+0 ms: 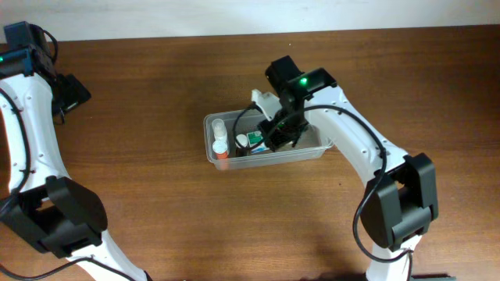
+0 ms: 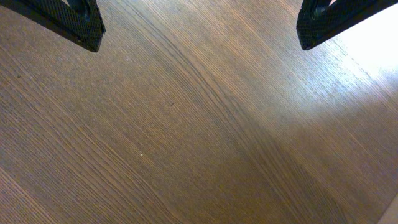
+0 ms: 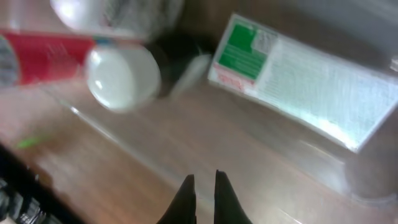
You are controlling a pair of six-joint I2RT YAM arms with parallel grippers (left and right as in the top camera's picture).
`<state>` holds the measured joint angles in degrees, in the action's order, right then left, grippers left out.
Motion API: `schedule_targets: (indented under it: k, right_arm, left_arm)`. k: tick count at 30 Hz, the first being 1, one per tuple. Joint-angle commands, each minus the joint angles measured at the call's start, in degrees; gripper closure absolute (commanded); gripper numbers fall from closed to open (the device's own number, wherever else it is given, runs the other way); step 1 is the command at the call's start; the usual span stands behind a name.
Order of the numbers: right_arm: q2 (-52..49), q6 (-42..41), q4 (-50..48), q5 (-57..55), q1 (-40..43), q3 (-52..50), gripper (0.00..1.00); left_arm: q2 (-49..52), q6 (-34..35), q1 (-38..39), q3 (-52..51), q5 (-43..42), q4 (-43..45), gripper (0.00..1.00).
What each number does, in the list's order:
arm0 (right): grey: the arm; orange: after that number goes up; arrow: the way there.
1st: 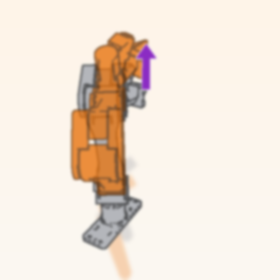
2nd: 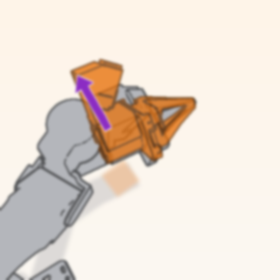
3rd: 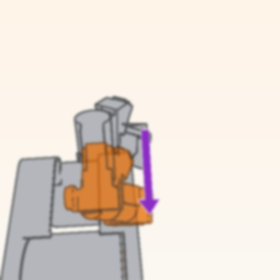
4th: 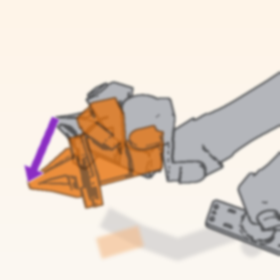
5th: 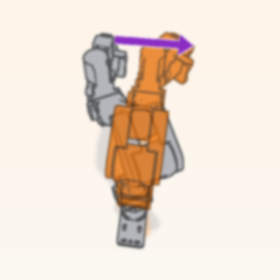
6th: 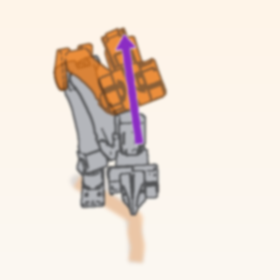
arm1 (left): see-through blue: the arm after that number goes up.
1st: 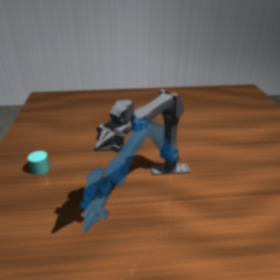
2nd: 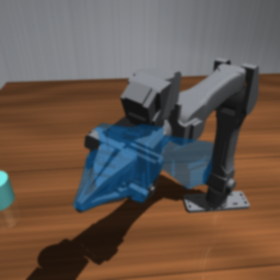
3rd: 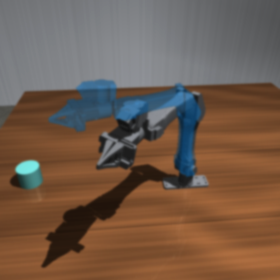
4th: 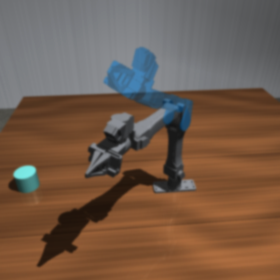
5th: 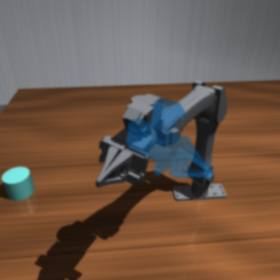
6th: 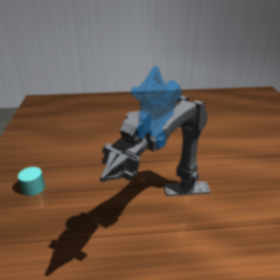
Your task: Pack container
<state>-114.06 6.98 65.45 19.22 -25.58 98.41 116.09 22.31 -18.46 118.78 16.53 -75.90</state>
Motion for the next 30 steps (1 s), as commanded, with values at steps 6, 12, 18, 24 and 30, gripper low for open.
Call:
schedule_targets:
  k: [6, 12, 18, 24, 30]
  right_arm:
    - [0.31, -5.86, -2.58, -1.09, -0.72, -0.35, 0.96]
    - [0.28, -5.99, -2.91, -1.05, -0.72, -2.78, 0.96]
    - [0.28, -5.99, -2.71, -0.96, -0.72, -3.98, 0.96]
    - [0.28, -5.97, -1.99, -0.33, -2.36, -4.04, 0.96]
    - [0.28, -5.97, -1.88, -0.42, -5.81, -4.04, 0.96]
  left_arm:
    - [0.37, -0.07, -0.09, 0.74, 0.37, -0.02, 0.01]
    - [0.37, -0.07, -0.09, 0.74, 0.39, -0.02, 0.01]
    - [0.37, -0.07, -0.09, 0.74, 0.37, -0.02, 0.01]
    - [0.37, -0.07, -0.09, 0.74, 0.39, -0.02, 0.01]
    - [0.37, -0.07, -0.09, 0.74, 0.37, -0.02, 0.01]
